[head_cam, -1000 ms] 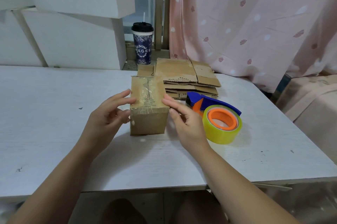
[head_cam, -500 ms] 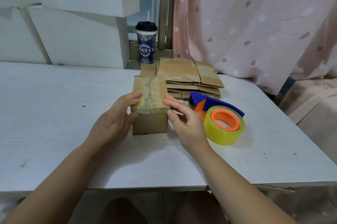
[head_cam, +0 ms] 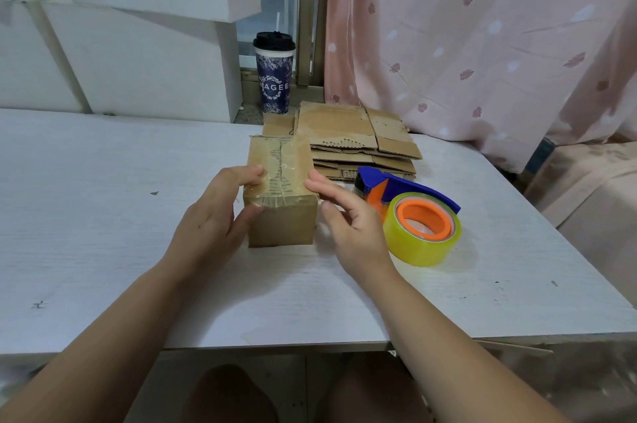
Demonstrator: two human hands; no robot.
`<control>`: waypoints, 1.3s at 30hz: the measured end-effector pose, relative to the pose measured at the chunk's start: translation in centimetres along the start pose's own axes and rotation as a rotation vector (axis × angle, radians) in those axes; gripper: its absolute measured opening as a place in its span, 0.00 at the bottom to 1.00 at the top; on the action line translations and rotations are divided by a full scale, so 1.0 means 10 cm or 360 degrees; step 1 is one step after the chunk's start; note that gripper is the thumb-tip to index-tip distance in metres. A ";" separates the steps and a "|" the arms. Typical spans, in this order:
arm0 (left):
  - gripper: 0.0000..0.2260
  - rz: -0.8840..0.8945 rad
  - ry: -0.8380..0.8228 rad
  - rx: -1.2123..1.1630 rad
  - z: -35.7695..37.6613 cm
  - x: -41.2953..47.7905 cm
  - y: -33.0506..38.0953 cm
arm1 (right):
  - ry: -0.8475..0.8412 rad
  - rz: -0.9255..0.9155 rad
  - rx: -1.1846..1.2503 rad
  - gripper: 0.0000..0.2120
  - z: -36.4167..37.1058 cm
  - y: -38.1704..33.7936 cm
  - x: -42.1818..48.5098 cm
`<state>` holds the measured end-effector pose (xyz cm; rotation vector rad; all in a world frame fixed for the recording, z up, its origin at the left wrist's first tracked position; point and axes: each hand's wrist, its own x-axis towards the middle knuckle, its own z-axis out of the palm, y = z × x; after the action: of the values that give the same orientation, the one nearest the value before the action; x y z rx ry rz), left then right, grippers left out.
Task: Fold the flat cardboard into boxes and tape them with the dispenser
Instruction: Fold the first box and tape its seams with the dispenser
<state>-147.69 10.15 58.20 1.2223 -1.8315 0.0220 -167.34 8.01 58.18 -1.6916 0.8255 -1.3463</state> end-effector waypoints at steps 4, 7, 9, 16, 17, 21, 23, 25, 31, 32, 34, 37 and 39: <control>0.16 -0.0014 -0.0036 0.0095 -0.01 0.01 -0.01 | -0.0017 -0.0004 0.0061 0.15 -0.01 0.01 0.01; 0.16 -0.0034 -0.0005 0.0040 -0.01 0.01 0.00 | -0.0006 0.0029 0.0107 0.17 -0.01 0.01 0.03; 0.16 -0.0050 0.0002 0.0006 0.00 0.02 0.00 | 0.0010 0.0041 0.0121 0.17 -0.01 0.00 0.03; 0.16 -0.0055 0.0042 -0.0051 0.00 0.02 0.01 | 0.0028 0.0088 0.0169 0.17 -0.01 0.00 0.02; 0.16 -0.0055 0.0054 -0.0060 0.01 0.03 0.01 | 0.0043 0.0097 0.0203 0.17 0.00 0.00 0.02; 0.21 -0.0053 0.0000 -0.0108 0.00 0.03 -0.01 | 0.0059 0.0123 0.0241 0.20 0.02 0.01 0.03; 0.25 -0.0062 -0.0064 -0.0183 -0.02 0.03 0.01 | 0.0041 0.0107 0.0174 0.23 0.01 0.02 0.02; 0.22 -0.0123 -0.0067 -0.0350 -0.06 0.04 0.04 | 0.0040 0.0083 0.0160 0.22 0.00 0.02 0.01; 0.07 -0.0596 -0.0106 -0.0864 -0.09 0.19 0.01 | 0.0075 0.0025 0.0035 0.09 0.01 -0.05 0.07; 0.06 -0.0608 -0.0108 -0.0898 -0.09 0.21 0.01 | 0.0059 0.0047 0.0023 0.07 0.00 -0.06 0.09; 0.08 -0.0617 -0.0098 -0.0966 -0.11 0.22 0.01 | -0.0021 0.0107 0.0021 0.05 0.00 -0.05 0.13; 0.08 -0.0637 -0.0097 -0.0982 -0.11 0.20 -0.01 | -0.0084 0.0131 0.0012 0.07 -0.02 -0.06 0.19; 0.08 -0.0665 -0.0073 -0.0924 -0.09 0.19 -0.02 | -0.0081 0.0153 0.0054 0.09 -0.03 -0.08 0.23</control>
<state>-147.11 9.11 59.90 1.1521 -1.4351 -0.7244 -167.13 6.33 59.98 -1.6328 0.8397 -1.2409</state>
